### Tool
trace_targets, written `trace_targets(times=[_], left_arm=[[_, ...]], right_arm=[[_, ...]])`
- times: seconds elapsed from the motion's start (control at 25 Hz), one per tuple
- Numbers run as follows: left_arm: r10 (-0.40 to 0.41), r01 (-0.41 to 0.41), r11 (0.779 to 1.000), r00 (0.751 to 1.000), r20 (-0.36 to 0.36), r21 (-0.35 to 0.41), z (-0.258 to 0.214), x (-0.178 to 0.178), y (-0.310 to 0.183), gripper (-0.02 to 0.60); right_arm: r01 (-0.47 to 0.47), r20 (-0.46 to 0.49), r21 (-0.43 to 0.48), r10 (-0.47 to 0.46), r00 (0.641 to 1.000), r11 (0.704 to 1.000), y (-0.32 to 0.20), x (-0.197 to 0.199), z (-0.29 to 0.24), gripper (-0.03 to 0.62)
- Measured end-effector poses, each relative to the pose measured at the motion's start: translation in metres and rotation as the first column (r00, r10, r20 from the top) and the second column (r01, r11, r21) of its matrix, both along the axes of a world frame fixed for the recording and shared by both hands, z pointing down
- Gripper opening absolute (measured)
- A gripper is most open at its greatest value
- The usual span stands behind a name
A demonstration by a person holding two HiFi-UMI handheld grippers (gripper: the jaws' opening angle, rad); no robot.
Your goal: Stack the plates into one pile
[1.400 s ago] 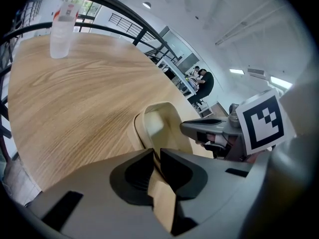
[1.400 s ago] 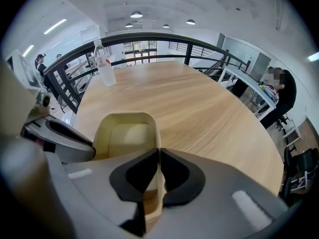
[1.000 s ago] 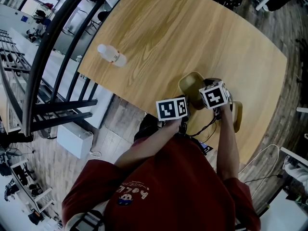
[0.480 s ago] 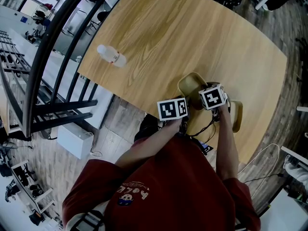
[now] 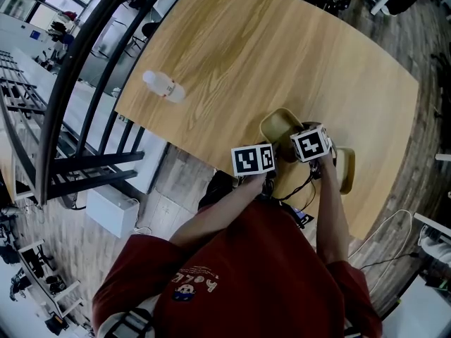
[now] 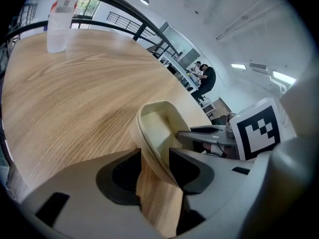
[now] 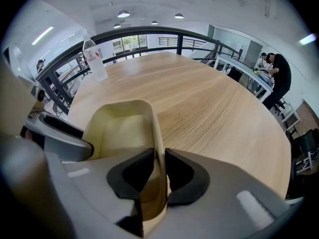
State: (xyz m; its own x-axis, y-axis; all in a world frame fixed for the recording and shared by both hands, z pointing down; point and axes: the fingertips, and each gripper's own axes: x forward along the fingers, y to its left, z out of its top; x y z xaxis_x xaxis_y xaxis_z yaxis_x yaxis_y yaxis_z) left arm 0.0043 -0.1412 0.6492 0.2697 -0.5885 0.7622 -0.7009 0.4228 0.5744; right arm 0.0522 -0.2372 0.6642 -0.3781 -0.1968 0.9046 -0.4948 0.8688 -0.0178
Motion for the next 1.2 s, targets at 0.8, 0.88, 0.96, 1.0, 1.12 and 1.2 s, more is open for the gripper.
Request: trace_targets(times=[0.8, 0.88, 0.96, 1.0, 1.12, 1.2], left_arm=[[0.066, -0.089, 0.987, 0.984, 0.165, 0.134, -0.042, -0.035, 0.003, 0.161], [0.079, -0.116, 0.979, 0.974, 0.213, 0.168, -0.051, -0.042, 0.002, 0.161], [0.098, -0.154, 0.965, 0.962, 0.256, 0.211, -0.063, -0.047, -0.001, 0.161], [0.109, -0.176, 0.956, 0.955, 0.276, 0.233, -0.070, -0.049, -0.004, 0.161], [0.136, -0.250, 0.920, 0.926, 0.352, 0.302, -0.091, -0.054, -0.012, 0.161], [0.146, -0.303, 0.883, 0.903, 0.404, 0.359, -0.107, -0.055, -0.018, 0.161]], right_arm=[[-0.300, 0.260, 0.166, 0.252, 0.932, 0.939, -0.004, 0.031, -0.078, 0.080], [-0.348, 0.295, 0.178, 0.288, 0.911, 0.920, 0.000, 0.034, -0.085, 0.080], [-0.394, 0.321, 0.185, 0.323, 0.890, 0.900, 0.005, 0.040, -0.091, 0.080], [-0.416, 0.333, 0.189, 0.341, 0.879, 0.889, 0.007, 0.043, -0.094, 0.080], [-0.488, 0.385, 0.211, 0.387, 0.838, 0.847, 0.014, 0.053, -0.109, 0.080], [-0.531, 0.432, 0.242, 0.400, 0.808, 0.812, 0.017, 0.059, -0.123, 0.080]])
